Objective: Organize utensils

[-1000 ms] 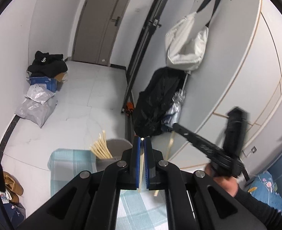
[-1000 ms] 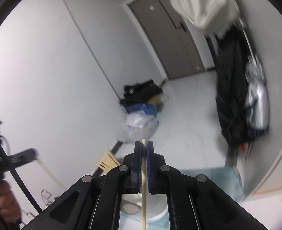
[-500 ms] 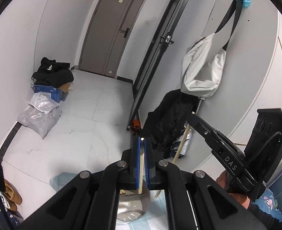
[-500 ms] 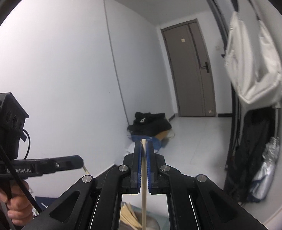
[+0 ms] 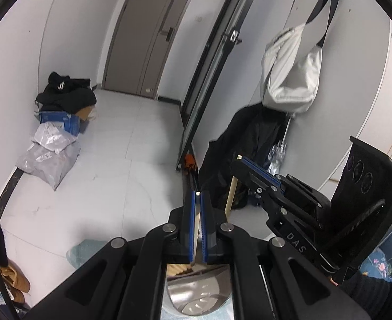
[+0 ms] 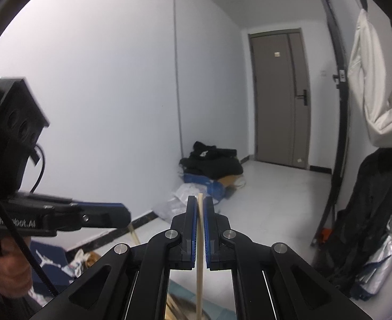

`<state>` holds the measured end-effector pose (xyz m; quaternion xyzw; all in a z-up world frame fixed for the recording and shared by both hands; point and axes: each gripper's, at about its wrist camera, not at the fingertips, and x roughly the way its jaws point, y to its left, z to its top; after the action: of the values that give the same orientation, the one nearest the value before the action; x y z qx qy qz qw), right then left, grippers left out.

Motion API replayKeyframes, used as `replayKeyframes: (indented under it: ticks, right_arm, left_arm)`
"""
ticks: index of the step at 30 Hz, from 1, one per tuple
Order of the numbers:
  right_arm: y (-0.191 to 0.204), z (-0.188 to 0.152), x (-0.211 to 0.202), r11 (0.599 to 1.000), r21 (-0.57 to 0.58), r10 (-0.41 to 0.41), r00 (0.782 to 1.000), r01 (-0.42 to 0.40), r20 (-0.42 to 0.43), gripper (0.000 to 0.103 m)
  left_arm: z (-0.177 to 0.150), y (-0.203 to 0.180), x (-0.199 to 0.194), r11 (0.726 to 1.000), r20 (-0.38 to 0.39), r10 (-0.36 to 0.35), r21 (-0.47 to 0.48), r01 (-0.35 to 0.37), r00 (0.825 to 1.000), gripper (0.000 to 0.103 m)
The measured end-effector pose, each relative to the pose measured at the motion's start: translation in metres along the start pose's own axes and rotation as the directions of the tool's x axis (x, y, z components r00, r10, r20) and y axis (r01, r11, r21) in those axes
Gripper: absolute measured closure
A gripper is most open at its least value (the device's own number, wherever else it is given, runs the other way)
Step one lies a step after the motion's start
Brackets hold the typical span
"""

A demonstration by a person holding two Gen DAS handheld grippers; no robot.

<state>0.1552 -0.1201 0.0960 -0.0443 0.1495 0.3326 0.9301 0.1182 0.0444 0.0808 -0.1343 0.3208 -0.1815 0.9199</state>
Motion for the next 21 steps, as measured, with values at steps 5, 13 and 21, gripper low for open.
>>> replayKeyframes:
  ticks: [5,13,21]
  right_arm:
    - [0.001,-0.029,0.008,0.999,-0.014,0.051,0.995,-0.053,-0.091,0.098]
    - [-0.009,-0.056,-0.018,0.993,0.110,0.051,0.986,-0.034,-0.156,0.078]
    - [-0.010,-0.054,-0.078,0.969,0.246,0.006,0.995,0.017,-0.095,0.053]
  left_arm:
    - [-0.008,0.006,0.018,0.999,-0.115,0.036,-0.020,-0.039,0.993,0.098]
    - [-0.008,-0.002,-0.018,0.990,-0.017,0.137,-0.026,-0.137,0.990,0.029]
    - [-0.018,-0.018,-0.055,0.972,0.059,0.233,-0.012,-0.233,0.971,0.013]
